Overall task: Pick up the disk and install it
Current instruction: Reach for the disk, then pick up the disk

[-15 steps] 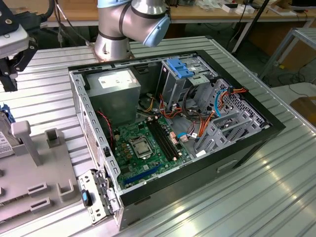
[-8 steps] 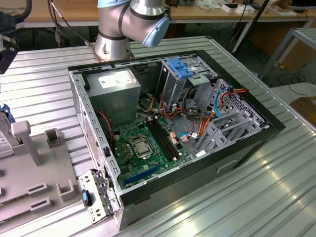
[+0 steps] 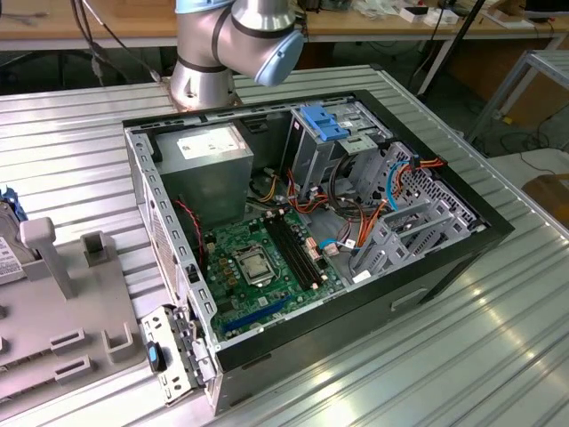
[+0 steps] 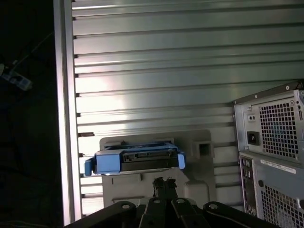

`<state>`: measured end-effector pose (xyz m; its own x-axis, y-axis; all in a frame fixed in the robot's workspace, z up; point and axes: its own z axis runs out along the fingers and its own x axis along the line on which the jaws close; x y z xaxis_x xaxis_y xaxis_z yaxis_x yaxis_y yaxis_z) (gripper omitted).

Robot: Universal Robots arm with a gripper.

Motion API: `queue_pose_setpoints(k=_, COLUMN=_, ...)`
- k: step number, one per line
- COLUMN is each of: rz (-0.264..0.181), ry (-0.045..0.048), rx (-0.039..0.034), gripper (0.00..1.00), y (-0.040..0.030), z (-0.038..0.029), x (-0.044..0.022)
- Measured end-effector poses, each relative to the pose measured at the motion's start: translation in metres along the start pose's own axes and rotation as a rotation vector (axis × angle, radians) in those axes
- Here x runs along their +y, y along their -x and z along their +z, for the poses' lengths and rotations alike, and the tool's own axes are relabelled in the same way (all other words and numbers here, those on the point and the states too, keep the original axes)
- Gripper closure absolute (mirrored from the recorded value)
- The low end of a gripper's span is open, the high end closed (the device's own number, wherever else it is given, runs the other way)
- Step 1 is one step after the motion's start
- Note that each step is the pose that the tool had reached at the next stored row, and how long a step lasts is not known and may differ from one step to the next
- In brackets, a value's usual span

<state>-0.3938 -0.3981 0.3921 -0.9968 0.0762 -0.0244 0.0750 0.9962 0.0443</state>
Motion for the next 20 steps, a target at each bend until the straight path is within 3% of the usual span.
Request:
queue_pose_setpoints(k=4, rz=0.000, ry=-0.0001, rx=0.0001, gripper=0.89, y=-0.0117, z=0.0000, x=0.0004)
queue_pose_setpoints(k=6, rz=0.000, ry=0.0000, rx=0.0000, gripper=0.89, y=-0.0233, z=0.0002, x=0.0009)
queue_pose_setpoints(k=11, rz=0.000, ry=0.0000, rx=0.0000, gripper=0.89, y=-0.0393, z=0.0003, x=0.0010)
queue_pose_setpoints(k=15, rz=0.000, ry=0.0000, rx=0.0000, gripper=0.89, y=-0.0467, z=0.0003, x=0.0008)
queue_pose_setpoints(k=20, rz=0.000, ry=0.0000, rx=0.0000, gripper=0.89, y=-0.0474, z=0.0003, x=0.0007)
